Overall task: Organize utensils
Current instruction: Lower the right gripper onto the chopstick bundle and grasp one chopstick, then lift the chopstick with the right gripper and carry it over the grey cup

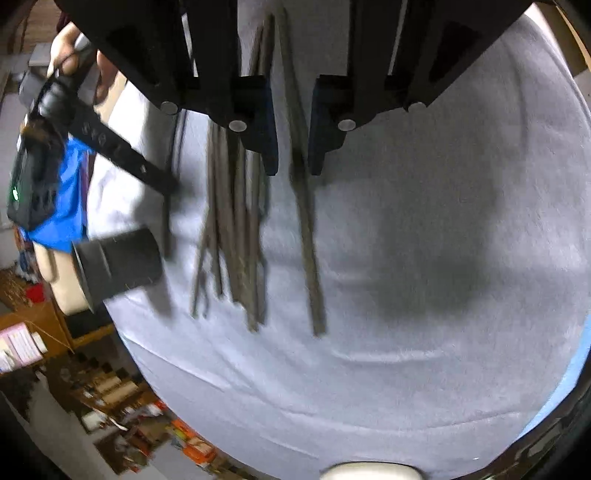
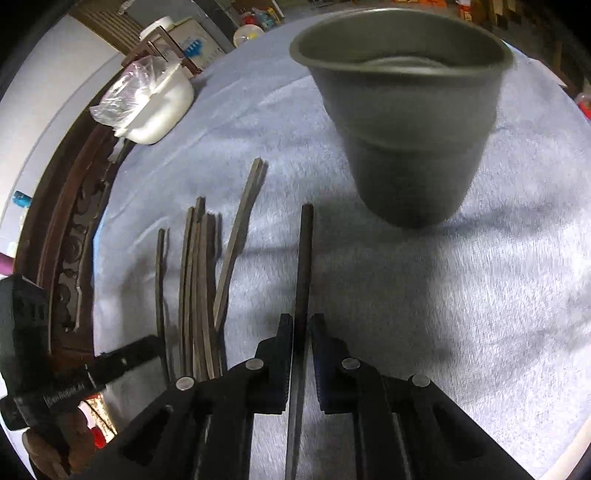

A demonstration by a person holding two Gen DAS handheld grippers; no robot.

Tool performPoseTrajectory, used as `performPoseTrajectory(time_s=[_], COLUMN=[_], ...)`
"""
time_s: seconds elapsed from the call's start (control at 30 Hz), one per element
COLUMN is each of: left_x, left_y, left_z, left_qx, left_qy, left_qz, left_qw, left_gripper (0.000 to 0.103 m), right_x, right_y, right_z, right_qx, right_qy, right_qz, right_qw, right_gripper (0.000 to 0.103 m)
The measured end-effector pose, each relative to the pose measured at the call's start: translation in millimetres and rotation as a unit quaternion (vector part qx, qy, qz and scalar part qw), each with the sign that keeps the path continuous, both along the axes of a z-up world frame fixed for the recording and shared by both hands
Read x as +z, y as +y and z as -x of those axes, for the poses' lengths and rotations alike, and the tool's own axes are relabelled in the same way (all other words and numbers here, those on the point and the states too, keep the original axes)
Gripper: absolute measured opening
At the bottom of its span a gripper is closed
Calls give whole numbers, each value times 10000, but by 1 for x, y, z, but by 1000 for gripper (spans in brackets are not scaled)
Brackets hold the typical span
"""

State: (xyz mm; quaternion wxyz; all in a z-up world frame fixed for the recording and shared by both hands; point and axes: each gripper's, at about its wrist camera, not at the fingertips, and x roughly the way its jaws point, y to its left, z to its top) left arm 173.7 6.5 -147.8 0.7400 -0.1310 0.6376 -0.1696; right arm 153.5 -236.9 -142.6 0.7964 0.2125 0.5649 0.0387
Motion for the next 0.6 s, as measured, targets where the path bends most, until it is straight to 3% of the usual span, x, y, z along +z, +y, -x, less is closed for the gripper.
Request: performPoseTrajectory(time_s=[0.23, 0.27, 0.37, 0.5, 0.6], left_x=[-5, -5, -6, 16, 45], left_y=[-2, 0, 3, 14, 11], left_z=[-13, -13, -12, -4, 3], left_qx=[141, 187, 260, 369, 309], left_qy=[64, 58, 23, -324, -824], left_qz=[35, 26, 52, 83, 101], left_qw=[9999, 9998, 9996, 9988, 9961], left_gripper=[15, 9, 7, 7, 7], right_x=[4, 4, 9, 30, 52], right_y=[10, 10, 10, 10, 7], right_z=[-10, -11, -8, -1, 7], right_qx=[113, 163, 254, 375, 416], right_qy=[-160, -190, -306, -742, -1182], right_qz=[453, 479, 354, 183, 60], right_qw=[9988, 9985, 9986, 9964, 9921], right_gripper=[13, 12, 9, 9, 9])
